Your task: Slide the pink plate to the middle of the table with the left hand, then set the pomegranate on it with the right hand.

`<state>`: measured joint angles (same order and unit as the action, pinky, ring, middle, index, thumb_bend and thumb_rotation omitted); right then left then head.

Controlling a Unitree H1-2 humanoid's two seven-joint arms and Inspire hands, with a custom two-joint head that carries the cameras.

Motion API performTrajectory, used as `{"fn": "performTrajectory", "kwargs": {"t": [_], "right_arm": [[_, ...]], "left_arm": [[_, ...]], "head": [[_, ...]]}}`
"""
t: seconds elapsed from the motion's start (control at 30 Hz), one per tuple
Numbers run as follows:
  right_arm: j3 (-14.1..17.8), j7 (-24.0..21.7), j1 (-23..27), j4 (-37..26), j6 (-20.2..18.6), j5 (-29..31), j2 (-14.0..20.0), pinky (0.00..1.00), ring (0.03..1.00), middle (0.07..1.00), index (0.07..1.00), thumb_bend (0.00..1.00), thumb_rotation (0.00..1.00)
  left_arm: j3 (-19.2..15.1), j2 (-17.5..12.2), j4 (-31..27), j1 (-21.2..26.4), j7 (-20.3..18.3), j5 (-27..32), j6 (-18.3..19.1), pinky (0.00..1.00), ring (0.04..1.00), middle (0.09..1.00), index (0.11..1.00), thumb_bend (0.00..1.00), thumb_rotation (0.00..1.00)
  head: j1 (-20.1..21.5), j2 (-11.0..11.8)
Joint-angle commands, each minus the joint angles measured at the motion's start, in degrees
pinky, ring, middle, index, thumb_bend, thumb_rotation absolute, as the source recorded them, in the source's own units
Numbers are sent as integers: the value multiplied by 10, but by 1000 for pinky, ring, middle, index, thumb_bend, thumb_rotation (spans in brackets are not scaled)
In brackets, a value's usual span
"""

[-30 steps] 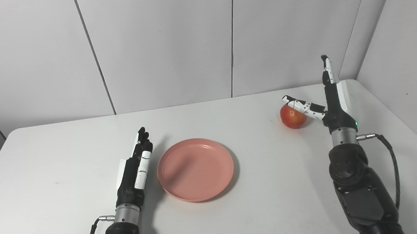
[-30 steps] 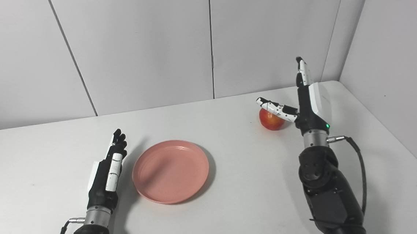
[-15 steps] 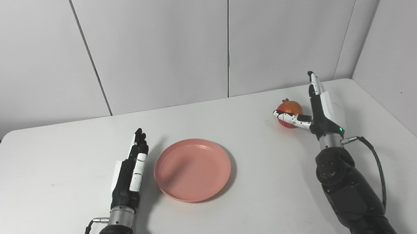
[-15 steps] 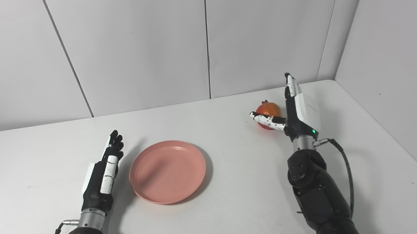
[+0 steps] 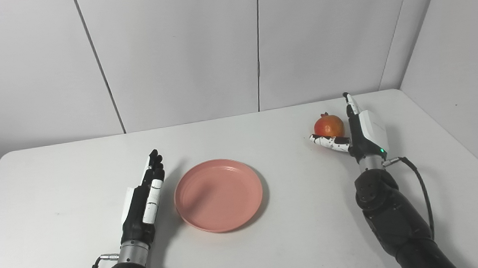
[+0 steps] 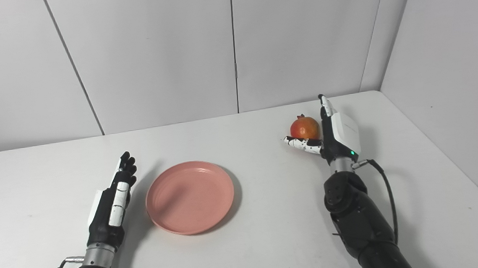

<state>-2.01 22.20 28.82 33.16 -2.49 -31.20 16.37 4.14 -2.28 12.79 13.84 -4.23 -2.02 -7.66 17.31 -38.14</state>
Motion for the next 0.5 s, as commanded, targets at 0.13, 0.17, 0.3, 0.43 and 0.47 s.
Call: {"fn": "performTrajectory", "kwargs": {"t": [0.13,0.17,0.3,0.43,0.47], "right_arm": [[-7,20,37,5,38,8,19,758,830,852,870,971,296],[-8,22,37,8,40,8,19,756,828,851,869,970,294],[-12,39,38,16,45,5,16,699,770,800,827,936,221],[-14,50,36,12,43,7,11,608,689,733,779,899,162],[-14,53,35,12,44,8,10,584,669,717,766,887,149]], "left_arm": [[-1,0,-17,1,-2,2,-4,1000,1000,1000,1000,692,1000],[-1,0,-17,0,-1,0,-5,1000,1000,1000,1000,692,1000],[-1,0,-18,0,0,-3,-8,1000,1000,1000,1000,671,1000],[0,0,-20,0,-3,-2,-5,1000,1000,1000,1000,680,1000],[1,0,-20,0,-3,-2,-6,1000,1000,1000,1000,673,1000]], "head": [[-4,-3],[-4,-4],[-6,-4],[-7,-4],[-7,-5]]}}
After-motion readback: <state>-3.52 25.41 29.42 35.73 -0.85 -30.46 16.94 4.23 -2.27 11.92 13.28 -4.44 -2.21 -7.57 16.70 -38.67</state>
